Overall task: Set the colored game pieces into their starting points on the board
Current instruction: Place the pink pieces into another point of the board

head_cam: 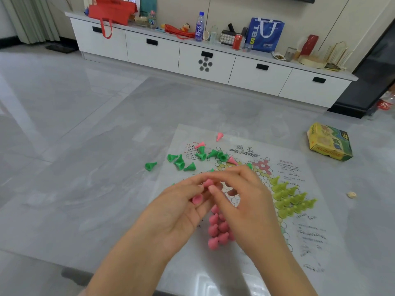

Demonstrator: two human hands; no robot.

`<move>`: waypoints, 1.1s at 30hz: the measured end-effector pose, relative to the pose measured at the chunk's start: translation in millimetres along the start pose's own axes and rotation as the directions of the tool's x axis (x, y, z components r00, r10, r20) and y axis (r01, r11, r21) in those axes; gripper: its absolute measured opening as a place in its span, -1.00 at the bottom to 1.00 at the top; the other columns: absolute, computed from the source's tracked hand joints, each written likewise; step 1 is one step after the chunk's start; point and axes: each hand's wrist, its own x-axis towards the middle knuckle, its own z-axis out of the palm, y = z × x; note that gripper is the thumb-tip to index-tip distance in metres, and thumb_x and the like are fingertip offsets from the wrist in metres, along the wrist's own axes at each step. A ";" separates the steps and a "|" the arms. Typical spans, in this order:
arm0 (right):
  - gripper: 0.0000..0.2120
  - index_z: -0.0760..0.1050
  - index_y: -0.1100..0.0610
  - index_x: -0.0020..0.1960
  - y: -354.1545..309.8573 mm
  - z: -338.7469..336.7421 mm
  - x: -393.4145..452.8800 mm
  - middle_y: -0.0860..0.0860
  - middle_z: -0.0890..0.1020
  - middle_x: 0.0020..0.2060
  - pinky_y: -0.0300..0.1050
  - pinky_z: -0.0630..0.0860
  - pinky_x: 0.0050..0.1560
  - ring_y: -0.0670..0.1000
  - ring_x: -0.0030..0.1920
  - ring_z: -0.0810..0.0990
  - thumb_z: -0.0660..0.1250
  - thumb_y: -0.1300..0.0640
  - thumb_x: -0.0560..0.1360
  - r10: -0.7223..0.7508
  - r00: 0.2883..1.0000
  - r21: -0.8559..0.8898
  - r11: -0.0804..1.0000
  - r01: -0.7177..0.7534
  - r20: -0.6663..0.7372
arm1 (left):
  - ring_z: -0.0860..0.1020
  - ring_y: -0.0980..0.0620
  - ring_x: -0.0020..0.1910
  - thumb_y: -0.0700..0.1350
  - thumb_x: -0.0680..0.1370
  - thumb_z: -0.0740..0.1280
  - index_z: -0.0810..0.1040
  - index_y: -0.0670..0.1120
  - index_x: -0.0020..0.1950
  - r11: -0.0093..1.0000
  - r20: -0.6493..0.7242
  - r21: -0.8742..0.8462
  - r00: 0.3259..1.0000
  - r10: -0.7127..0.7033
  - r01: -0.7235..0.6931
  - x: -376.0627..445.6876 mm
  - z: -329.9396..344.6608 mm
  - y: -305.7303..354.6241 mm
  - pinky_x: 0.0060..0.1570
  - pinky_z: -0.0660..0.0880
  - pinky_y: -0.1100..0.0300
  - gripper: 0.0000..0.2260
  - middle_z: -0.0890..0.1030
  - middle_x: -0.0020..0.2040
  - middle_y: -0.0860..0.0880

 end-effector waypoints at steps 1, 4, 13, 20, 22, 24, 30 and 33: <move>-0.85 0.52 -0.15 -0.02 3.3 1.2 -0.1 -0.22 0.43 -0.07 -0.07 0.56 -0.33 0.10 -0.21 0.58 0.27 0.05 0.46 -0.049 0.999 -0.081 0.995 0.050 0.016 | 0.60 0.04 -0.21 -0.41 0.52 0.06 0.52 -0.36 0.09 1.000 -0.002 0.015 1.000 -0.001 0.001 -0.1 0.8 -0.8 0.03 0.56 0.16 -0.72 0.55 -0.03 -0.29; -0.83 0.51 -0.12 0.00 11.6 3.6 -1.1 -0.22 0.42 -0.10 -0.01 0.55 -0.30 0.08 -0.18 0.55 0.24 0.05 0.45 -0.119 0.993 -0.135 0.983 0.121 0.023 | 0.38 0.13 -0.47 -0.41 0.52 0.07 0.51 -0.29 0.07 0.997 -0.054 0.079 0.999 0.004 0.001 -0.9 3.7 -2.1 0.06 0.53 0.09 -0.73 0.49 -0.31 -0.12; -0.91 0.49 -0.06 -0.19 16.5 -13.9 -0.4 -0.16 0.56 -0.27 -0.36 0.45 -0.25 -0.14 -0.24 0.54 0.26 0.07 0.47 -0.114 0.983 -0.163 0.983 0.090 -0.145 | 0.60 0.06 -0.38 -0.45 0.51 0.07 0.51 -0.15 0.10 0.891 -0.131 0.450 0.983 0.129 -0.057 -13.8 12.3 1.1 -0.31 0.61 0.23 -0.65 0.67 -0.24 -0.15; -0.94 0.45 -0.05 -0.23 5.9 -49.6 1.0 -0.07 0.62 -0.31 -0.35 0.50 -0.21 -0.15 -0.22 0.59 0.22 0.00 0.38 0.158 0.929 0.358 0.933 -0.030 -0.335 | 0.42 0.06 -0.32 -0.12 0.58 0.15 0.50 0.05 -0.04 -0.001 0.105 0.991 0.778 0.619 -0.133 67.3 32.9 56.7 -0.31 0.35 0.23 -0.85 0.53 -0.18 0.02; -0.94 0.46 -0.05 -0.23 6.3 -55.3 0.5 -0.08 0.63 -0.28 -0.32 0.52 -0.19 -0.14 -0.22 0.60 0.23 0.00 0.38 0.173 0.925 0.388 0.921 -0.030 -0.339 | 0.48 0.00 -0.18 -0.15 0.58 0.14 0.46 0.02 0.17 -0.396 0.241 0.917 0.856 0.458 -0.047 106.1 31.6 67.2 -0.17 0.40 0.18 -0.78 0.55 -0.02 -0.05; -0.93 0.46 -0.06 -0.24 8.4 -60.0 -1.1 -0.11 0.63 -0.26 -0.35 0.51 -0.22 -0.14 -0.23 0.60 0.22 -0.01 0.38 0.179 0.919 0.400 0.916 -0.026 -0.352 | 0.48 -0.02 0.00 -0.21 0.57 0.14 0.38 0.03 0.31 -0.702 0.240 0.712 0.941 0.239 -0.003 136.9 23.3 72.5 -0.07 0.39 0.18 -0.67 0.51 0.13 -0.08; -0.88 0.47 -0.05 -0.24 17.1 -71.3 1.6 -0.08 0.63 -0.28 -0.28 0.53 -0.23 -0.12 -0.26 0.58 0.22 -0.06 0.34 0.216 0.902 0.445 0.895 -0.030 -0.373 | 0.42 0.08 -0.06 -0.13 0.58 0.16 0.42 0.01 0.22 -0.804 0.211 0.582 0.977 0.008 -0.119 166.1 15.0 71.9 -0.04 0.33 0.26 -0.77 0.48 0.02 -0.01; -0.88 0.48 -0.03 -0.24 16.4 -74.9 2.9 -0.06 0.63 -0.29 -0.28 0.52 -0.25 -0.10 -0.29 0.56 0.22 -0.05 0.34 0.236 0.901 0.477 0.878 -0.038 -0.364 | 0.43 0.08 -0.08 -0.15 0.59 0.15 0.41 -0.03 0.15 -0.784 0.201 0.604 0.979 -0.024 -0.144 165.4 14.9 69.3 -0.09 0.31 0.29 -0.83 0.43 -0.04 0.01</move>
